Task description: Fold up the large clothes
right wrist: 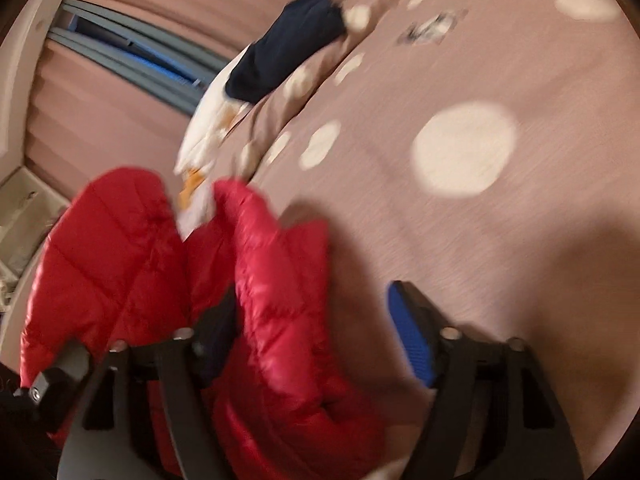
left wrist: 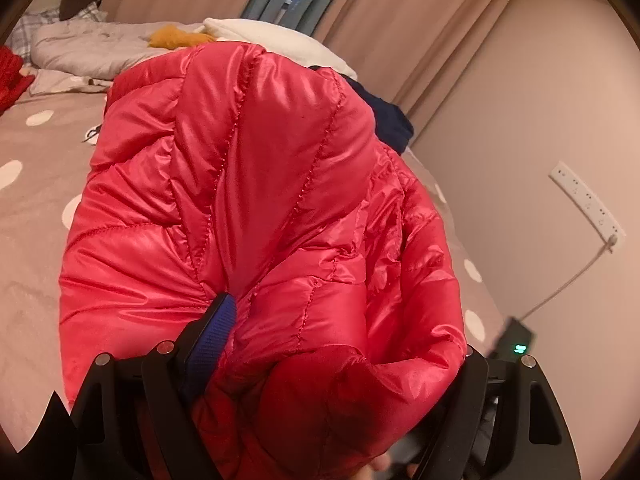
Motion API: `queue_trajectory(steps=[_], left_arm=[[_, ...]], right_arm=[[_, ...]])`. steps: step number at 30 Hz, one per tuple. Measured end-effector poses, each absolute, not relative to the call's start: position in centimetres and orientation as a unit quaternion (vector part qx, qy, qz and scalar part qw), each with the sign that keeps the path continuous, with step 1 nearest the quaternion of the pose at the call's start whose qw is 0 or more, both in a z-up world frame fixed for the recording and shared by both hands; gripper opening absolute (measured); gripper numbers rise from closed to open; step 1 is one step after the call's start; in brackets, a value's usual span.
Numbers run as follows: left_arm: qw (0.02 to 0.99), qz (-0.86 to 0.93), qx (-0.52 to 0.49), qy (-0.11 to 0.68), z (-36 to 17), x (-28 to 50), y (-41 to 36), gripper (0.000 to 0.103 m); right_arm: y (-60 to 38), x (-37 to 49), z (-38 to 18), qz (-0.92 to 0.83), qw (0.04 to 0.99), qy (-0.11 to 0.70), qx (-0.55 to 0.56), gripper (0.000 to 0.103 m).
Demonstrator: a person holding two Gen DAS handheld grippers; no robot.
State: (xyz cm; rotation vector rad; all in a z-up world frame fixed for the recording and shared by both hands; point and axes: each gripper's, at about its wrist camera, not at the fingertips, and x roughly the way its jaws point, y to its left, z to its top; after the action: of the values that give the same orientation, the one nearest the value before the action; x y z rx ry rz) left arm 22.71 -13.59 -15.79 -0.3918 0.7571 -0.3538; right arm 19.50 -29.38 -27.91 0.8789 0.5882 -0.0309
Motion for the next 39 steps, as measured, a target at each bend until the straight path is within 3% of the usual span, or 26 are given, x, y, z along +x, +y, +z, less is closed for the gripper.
queue_trajectory(steps=[2, 5, 11, 15, 26, 39], left_arm=[[0.899, -0.162, -0.178, 0.366, -15.9, 22.5, -14.3, 0.081], [0.905, -0.142, -0.160, 0.368, -16.2, 22.7, -15.2, 0.081], [0.911, -0.109, -0.100, 0.386, -16.9, 23.3, -18.4, 0.089], [0.911, -0.092, -0.059, 0.398, -17.4, 24.2, -20.6, 0.100], [0.915, -0.040, 0.031, 0.400, -18.9, 24.6, -25.4, 0.100], [0.922, 0.016, 0.045, 0.383, -17.8, 24.5, -24.6, 0.101]], right_arm=[[-30.0, 18.6, -27.0, -0.058, 0.875, 0.273, 0.395, 0.090], [-31.2, 16.8, -25.9, -0.152, 0.885, 0.265, 0.351, 0.095], [-34.7, 14.0, -25.5, -0.203, 0.874, 0.247, 0.366, 0.095], [-35.6, 12.3, -24.7, -0.235, 0.873, 0.237, 0.357, 0.095], [-36.9, 10.5, -23.4, -0.275, 0.872, 0.232, 0.332, 0.095], [-35.4, 9.0, -20.4, -0.304, 0.871, 0.259, 0.287, 0.096]])
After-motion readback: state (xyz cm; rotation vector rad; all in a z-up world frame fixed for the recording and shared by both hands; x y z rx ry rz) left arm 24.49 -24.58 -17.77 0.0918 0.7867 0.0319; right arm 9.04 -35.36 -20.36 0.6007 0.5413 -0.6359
